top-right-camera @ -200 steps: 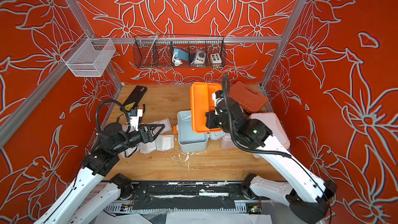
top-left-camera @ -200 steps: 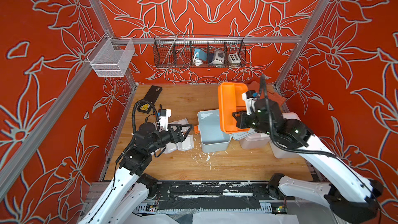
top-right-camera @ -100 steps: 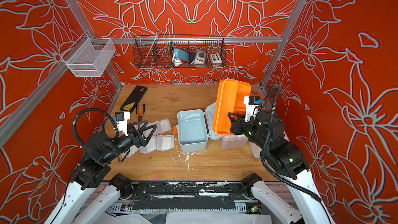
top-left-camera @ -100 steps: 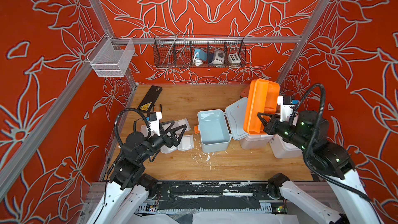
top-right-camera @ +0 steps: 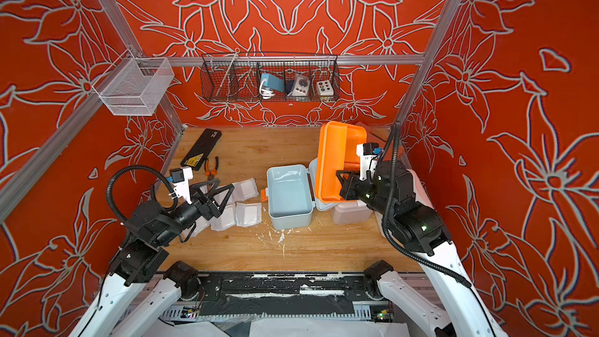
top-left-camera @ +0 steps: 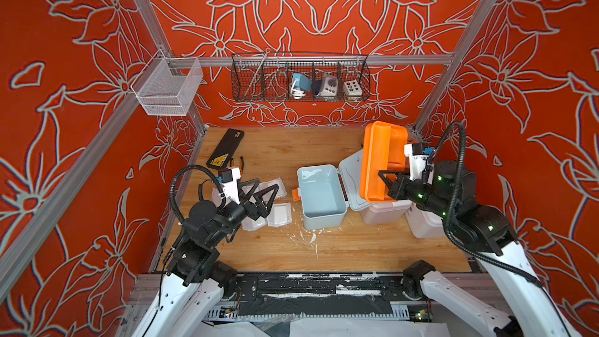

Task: Open first aid kits and take out gauze
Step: Place the compartment layer in the first aid kit.

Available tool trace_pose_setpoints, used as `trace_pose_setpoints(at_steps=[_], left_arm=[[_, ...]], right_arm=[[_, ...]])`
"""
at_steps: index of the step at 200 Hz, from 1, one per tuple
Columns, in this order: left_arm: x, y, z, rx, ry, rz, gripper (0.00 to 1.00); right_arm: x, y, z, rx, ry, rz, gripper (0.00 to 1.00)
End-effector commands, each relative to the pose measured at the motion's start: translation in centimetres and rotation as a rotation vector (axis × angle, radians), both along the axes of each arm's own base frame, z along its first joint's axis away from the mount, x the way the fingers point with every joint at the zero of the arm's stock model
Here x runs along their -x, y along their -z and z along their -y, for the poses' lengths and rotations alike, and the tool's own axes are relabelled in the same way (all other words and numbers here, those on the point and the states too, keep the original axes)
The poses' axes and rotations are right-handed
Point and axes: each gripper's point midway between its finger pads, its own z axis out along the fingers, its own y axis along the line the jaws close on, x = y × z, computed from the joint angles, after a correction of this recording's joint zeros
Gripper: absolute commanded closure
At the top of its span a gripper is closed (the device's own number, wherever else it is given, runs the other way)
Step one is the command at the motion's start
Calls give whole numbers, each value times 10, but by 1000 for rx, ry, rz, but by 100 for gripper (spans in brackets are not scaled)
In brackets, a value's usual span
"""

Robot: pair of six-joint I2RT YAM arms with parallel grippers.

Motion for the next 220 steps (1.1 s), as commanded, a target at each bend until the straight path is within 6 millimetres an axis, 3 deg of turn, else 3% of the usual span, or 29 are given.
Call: trace_pose_setpoints(at_steps=[1,46,95,179,220], left_arm=[[-5,-3,-3,20,-26,4,2],[-13,3,-6,74,-60,-57,2],[-40,45,-1,54,-125,-267,2],[-63,31,26,11,-35,-273,2],[-64,31,30,-27,-11,-289,2]], right_arm=[[-1,-7,-5,-25,-32,39,100],[-4,6,-18,-113,-59,5,100],[-7,6,-29,-194,-78,-42,100],[-20,-8,-63,-307,-191,-101,100],[-24,8,-82,-321,-254,-177,100]])
